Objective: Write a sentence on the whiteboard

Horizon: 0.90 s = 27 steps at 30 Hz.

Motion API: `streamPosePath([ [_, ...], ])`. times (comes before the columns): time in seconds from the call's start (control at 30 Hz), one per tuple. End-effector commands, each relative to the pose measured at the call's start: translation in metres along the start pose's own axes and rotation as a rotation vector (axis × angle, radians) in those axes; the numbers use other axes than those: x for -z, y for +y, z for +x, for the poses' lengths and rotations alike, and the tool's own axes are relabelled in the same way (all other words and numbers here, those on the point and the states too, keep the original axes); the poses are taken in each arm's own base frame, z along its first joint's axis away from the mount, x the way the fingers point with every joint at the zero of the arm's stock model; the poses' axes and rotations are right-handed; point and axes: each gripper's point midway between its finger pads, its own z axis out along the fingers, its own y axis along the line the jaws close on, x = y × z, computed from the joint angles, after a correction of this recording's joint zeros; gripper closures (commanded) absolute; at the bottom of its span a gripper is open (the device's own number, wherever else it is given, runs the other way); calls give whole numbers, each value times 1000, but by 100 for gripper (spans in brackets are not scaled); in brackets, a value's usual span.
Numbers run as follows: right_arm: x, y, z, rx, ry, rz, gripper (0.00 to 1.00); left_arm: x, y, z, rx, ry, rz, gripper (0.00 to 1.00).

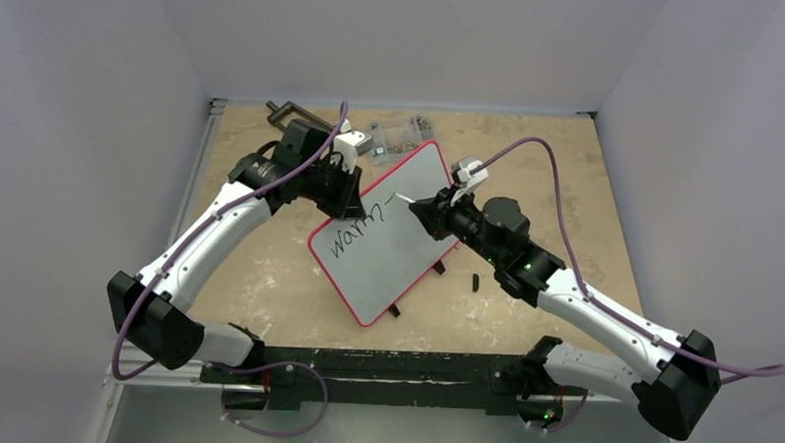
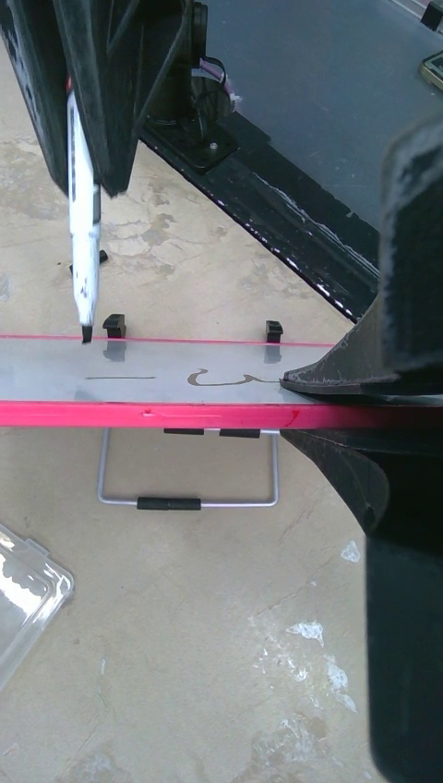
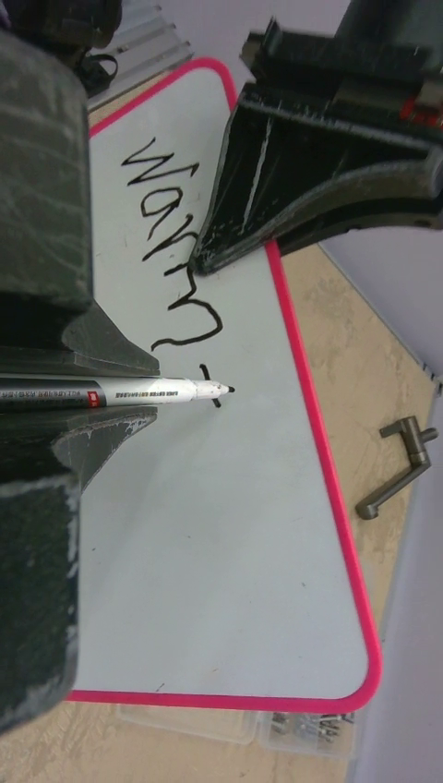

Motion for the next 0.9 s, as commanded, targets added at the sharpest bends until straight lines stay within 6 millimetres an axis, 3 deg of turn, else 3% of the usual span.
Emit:
streamPosePath([
  [0.0,13,19,-48,17,-125,-78,100,6,53,18,-80,74,-267,100],
  [0.47,-13,16,-48,7,-96,-49,100,7,52,17,-82,69,-264,100],
  [0.87,-15,7,-13,2,-11,-29,100,9,51,16,-86,63,-264,100],
])
